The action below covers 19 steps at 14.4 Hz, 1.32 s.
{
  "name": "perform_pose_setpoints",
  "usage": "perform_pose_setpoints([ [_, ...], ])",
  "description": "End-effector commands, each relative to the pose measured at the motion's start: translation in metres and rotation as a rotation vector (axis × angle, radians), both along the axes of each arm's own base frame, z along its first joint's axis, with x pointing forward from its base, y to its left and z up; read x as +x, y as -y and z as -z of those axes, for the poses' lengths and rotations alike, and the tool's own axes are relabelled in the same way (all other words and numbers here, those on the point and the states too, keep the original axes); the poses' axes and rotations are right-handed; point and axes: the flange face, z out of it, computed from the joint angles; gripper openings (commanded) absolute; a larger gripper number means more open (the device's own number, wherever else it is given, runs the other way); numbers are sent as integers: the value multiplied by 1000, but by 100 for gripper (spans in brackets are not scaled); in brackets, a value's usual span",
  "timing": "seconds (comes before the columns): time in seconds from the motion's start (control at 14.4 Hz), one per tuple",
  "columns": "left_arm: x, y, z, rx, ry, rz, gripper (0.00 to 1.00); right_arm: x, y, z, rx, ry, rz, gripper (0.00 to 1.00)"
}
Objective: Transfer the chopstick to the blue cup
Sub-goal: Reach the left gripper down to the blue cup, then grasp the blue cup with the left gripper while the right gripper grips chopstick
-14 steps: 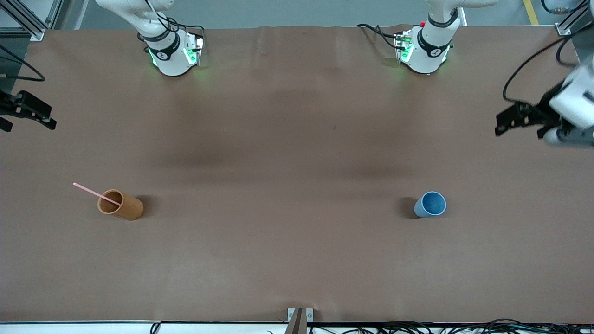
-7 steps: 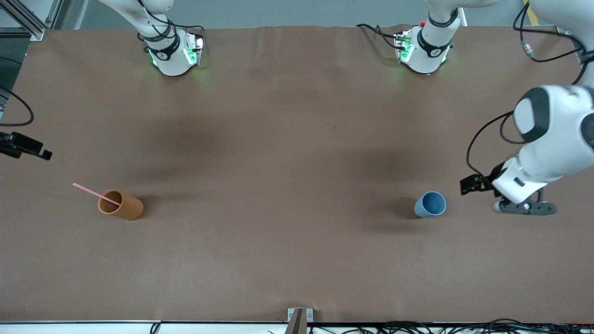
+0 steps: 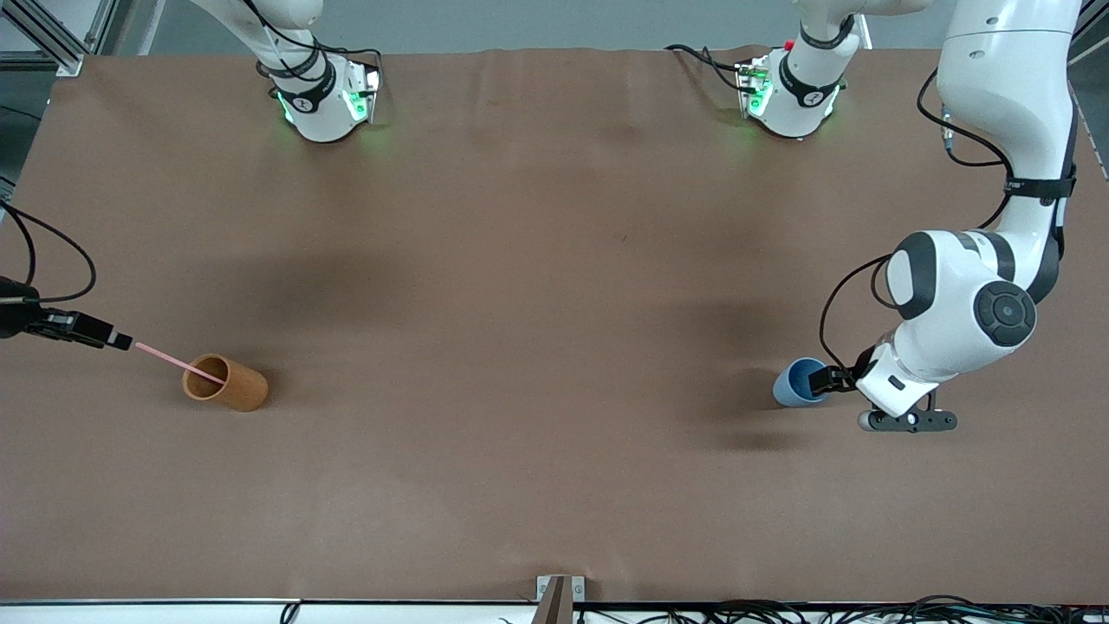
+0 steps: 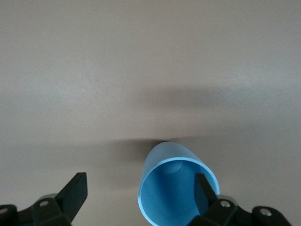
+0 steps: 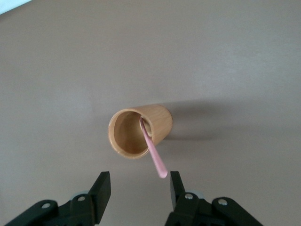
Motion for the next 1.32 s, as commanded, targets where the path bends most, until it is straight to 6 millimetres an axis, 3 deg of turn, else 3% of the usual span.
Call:
perform_pose_setpoints([
  [0.0,-6,-5,7,0,-18,14,100,-8,14,17,76,19,35,50],
  [0.21,-9,-3,23,-1,-43,13,91,-12,10,36,133,18,48,45],
  [0.42,-9,-3,35,-4,-44,2,78,-18,23,53,177,24,67,39],
  [0.56,-10,0,42,-6,-53,5,65,-22,23,58,199,26,73,35],
  [0.62,-10,1,41,-8,-52,-2,47,-22,24,58,204,28,78,32],
  [0.69,-10,0,41,-11,-53,-12,21,-23,25,59,205,26,79,28],
  [0.76,-9,1,40,-9,-50,-11,7,-23,24,59,205,26,78,26],
  [0.83,-8,3,37,-9,-48,-12,0,-23,24,59,205,26,78,23],
  [1.11,6,7,-2,-6,-42,-3,0,-22,25,57,204,31,78,7],
  [1.25,12,10,-31,-11,-33,-22,0,-20,26,54,201,37,80,4],
])
